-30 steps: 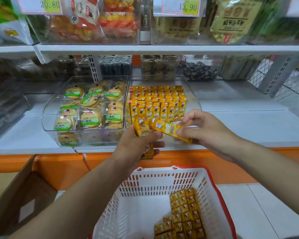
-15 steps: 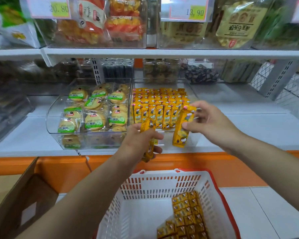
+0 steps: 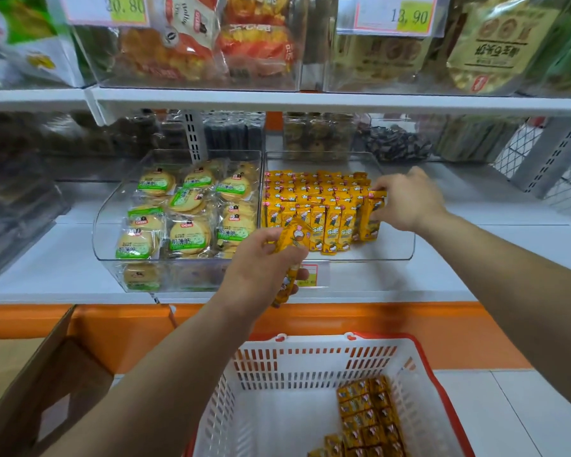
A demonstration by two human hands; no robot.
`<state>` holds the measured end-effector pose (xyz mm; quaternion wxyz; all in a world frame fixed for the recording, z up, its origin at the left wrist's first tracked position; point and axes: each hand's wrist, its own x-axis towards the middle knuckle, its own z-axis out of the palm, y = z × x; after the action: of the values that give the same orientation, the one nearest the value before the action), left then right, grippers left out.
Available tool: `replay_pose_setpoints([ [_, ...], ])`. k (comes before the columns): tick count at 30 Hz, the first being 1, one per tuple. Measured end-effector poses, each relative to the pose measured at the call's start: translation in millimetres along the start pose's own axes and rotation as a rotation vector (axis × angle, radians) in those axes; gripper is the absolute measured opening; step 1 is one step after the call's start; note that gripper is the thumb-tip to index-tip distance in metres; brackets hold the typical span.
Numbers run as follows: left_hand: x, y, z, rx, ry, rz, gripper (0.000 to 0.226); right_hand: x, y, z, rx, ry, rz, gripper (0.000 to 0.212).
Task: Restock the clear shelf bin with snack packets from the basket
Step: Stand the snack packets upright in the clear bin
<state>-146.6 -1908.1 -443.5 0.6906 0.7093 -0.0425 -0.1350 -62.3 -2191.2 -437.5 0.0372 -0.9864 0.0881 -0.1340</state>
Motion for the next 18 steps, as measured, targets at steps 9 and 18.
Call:
replay_pose_setpoints([
  [9, 10, -2, -2, -0.040, -0.006, -0.017, 0.032, 16, 2, 11, -0.110, -0.103, 0.061, 0.056],
  [18, 10, -5, 6, 0.008, 0.004, -0.024, 0.022, -5, 4, 0, -0.008, 0.095, -0.001, 0.038],
])
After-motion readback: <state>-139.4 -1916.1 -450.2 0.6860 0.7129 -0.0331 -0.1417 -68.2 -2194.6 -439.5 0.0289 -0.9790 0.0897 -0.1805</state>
